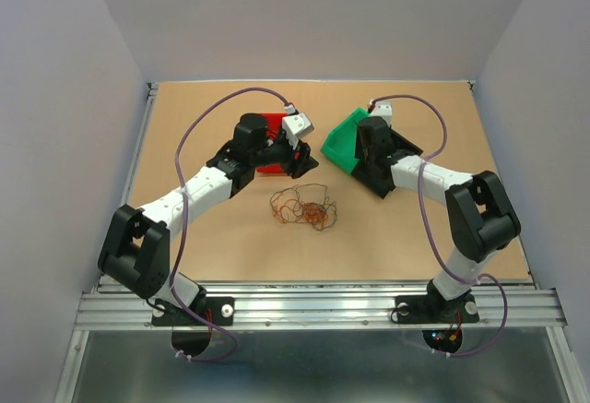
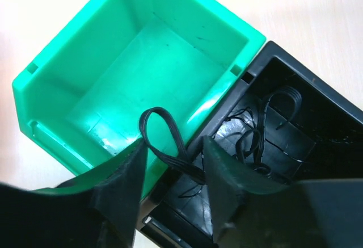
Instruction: Untangle the cables
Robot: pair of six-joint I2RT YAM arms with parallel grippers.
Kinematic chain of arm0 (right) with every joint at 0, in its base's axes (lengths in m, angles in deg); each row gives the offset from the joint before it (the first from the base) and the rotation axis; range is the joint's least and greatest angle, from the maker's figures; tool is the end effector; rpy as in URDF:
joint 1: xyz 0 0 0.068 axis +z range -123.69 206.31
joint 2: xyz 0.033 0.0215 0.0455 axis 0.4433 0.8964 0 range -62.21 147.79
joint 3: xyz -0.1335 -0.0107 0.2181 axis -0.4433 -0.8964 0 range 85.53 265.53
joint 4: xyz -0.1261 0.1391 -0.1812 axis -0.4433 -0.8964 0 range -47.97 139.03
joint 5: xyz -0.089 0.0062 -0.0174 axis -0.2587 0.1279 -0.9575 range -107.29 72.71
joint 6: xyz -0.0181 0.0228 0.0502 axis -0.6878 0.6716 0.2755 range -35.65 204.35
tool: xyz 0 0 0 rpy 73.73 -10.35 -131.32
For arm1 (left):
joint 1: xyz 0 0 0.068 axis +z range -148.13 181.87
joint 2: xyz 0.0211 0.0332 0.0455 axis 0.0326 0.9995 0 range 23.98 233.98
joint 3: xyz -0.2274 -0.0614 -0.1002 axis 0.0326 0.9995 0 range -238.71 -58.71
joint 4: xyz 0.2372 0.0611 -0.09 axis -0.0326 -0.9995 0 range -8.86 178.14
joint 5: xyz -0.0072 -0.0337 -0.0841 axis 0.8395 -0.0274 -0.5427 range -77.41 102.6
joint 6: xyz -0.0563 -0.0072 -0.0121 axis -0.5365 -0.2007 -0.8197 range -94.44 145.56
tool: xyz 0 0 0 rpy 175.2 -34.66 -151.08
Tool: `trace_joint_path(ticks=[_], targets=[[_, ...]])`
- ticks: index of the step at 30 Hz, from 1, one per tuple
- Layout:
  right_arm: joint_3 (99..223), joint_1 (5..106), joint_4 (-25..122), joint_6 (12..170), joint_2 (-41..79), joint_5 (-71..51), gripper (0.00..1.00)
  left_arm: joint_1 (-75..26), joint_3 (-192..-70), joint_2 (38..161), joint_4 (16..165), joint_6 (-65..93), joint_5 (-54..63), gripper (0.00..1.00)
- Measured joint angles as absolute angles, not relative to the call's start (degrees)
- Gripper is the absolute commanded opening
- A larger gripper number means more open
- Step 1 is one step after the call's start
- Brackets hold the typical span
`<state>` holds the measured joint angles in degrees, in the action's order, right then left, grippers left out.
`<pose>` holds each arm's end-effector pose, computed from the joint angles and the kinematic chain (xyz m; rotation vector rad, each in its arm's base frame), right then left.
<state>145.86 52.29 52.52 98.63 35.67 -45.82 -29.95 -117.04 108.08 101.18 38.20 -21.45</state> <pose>0.3465 0.1468 0.1944 0.0671 2.0862 -0.1157 0.2823 -0.2025 0.2826 1.0692 1.4726 -0.7690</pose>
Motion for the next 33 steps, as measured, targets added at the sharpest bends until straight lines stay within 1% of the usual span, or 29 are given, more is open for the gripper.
trace_joint_path(ticks=[3,5,6,9,10,14,23,26,30,33], targets=[[145.9,52.3,52.7,98.4,35.7,-46.9,0.27,-29.9,-117.0,108.1,101.2,38.2,-21.4,0.64],[146.0,52.4,53.0,98.5,35.7,-47.2,0.25,-29.9,-117.0,108.1,101.2,38.2,-21.5,0.64],[146.0,52.4,53.0,98.6,35.7,-47.5,0.21,-29.9,-117.1,108.1,101.1,38.2,-21.5,0.64],[145.9,52.6,52.9,99.1,35.7,-48.2,0.15,-29.9,-117.1,108.1,101.2,38.2,-21.5,0.64],[145.8,52.7,52.9,99.2,35.5,-48.3,0.11,-29.9,-117.0,108.1,101.1,38.2,-21.5,0.64],[144.6,52.7,52.9,101.0,33.9,-49.1,0.04,-29.9,-117.0,108.1,101.1,38.2,-21.5,0.64],[139.4,52.2,52.1,107.0,29.3,-50.1,0.04,-29.9,-117.0,108.0,101.1,38.2,-21.9,0.64],[138.9,51.2,51.6,108.9,29.4,-49.6,0.07,-29.9,-117.0,107.9,101.1,38.4,-21.9,0.64],[139.0,47.5,51.8,111.0,32.2,-47.1,0.09,-29.9,-117.1,107.8,101.1,38.6,-21.9,0.65],[140.0,44.6,52.0,111.0,38.2,-46.0,0.1,-29.9,-117.1,107.8,100.7,38.9,-22.1,0.65]])
